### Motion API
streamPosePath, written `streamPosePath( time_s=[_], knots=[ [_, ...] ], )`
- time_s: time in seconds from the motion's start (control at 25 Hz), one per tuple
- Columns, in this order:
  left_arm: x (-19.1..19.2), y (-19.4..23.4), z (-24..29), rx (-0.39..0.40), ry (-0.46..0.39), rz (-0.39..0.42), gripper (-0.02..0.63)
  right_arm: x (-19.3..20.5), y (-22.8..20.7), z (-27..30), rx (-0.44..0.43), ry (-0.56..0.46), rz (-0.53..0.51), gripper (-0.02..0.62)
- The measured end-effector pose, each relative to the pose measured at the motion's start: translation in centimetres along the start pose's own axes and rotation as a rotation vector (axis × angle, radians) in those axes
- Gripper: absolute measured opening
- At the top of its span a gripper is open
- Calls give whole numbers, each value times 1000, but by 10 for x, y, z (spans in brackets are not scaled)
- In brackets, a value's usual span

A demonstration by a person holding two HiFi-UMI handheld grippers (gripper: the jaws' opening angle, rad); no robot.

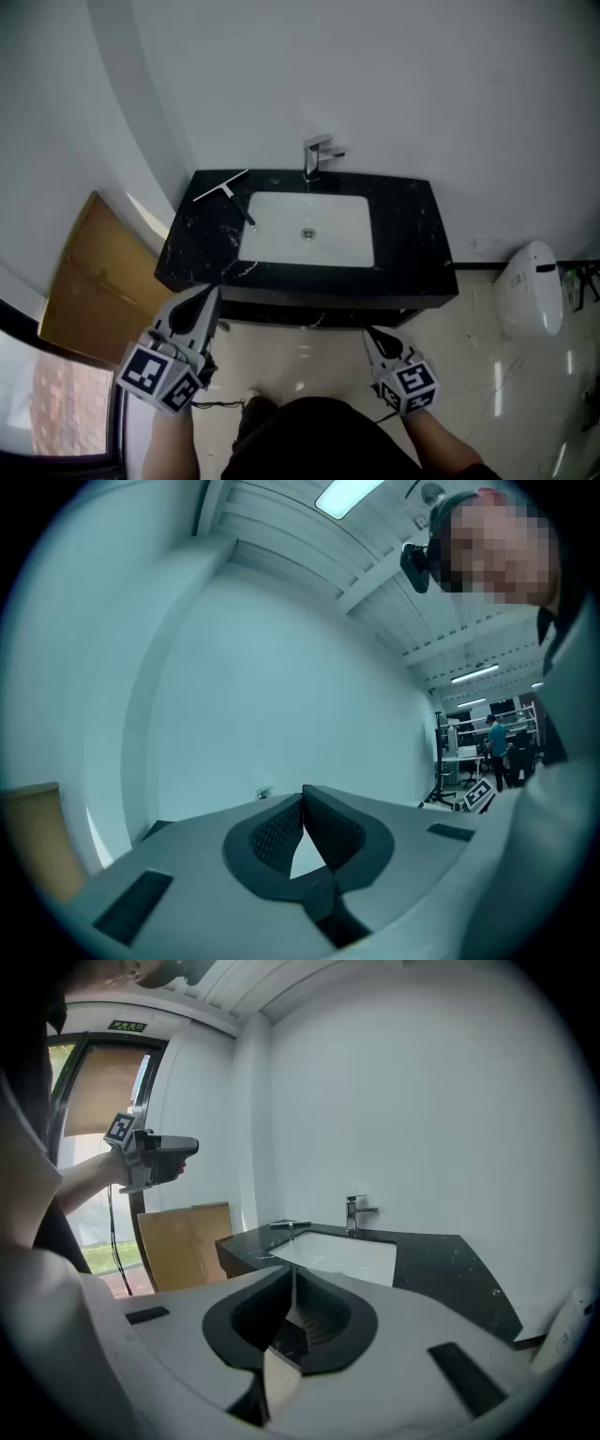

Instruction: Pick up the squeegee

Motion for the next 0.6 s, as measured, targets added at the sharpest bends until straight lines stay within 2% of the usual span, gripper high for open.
streamPosePath(
  time_s=[0.16,0.28,0.36,0.48,0.6],
  knots=[
    [10,23,8,-6,37,-14,0,-11,7,34,-36,30,-4,25],
    [22,54,10,-7,46,-30,0,-33,28,81,-94,25,-26,55],
    [37,80,10,-8,64,-44,0,-52,47,123,-129,14,-53,84],
    [67,125,9,-1,103,-71,0,-84,80,201,-152,11,-96,160],
    [90,176,5,17,124,-89,0,-117,116,291,-162,25,-139,183]
  ],
)
Point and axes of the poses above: the fingertips, and each gripper's own axes: z forward along the fingers, y to its left, x out of its underside, the point moved 5 cm from there along -z, backward along the fingers, and after that the axes turned 14 degrees about x, right-handed, at the moved point
